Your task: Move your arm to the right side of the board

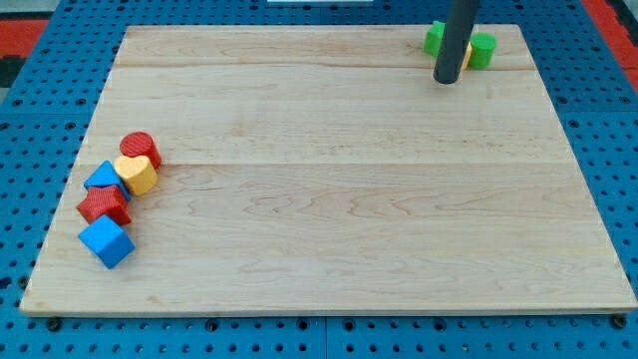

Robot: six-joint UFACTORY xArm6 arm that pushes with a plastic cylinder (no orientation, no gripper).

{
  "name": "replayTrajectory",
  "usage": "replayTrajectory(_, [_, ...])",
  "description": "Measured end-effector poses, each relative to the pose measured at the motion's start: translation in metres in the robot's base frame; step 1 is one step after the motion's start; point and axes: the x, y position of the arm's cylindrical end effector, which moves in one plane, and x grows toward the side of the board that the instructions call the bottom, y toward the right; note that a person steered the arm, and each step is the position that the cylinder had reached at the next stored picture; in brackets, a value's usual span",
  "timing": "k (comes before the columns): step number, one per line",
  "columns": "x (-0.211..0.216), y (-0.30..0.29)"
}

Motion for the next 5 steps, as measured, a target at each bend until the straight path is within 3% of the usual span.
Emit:
replayTrajectory(3, [0.003,-0.033])
replayTrajectory(5, [0.015,0.049])
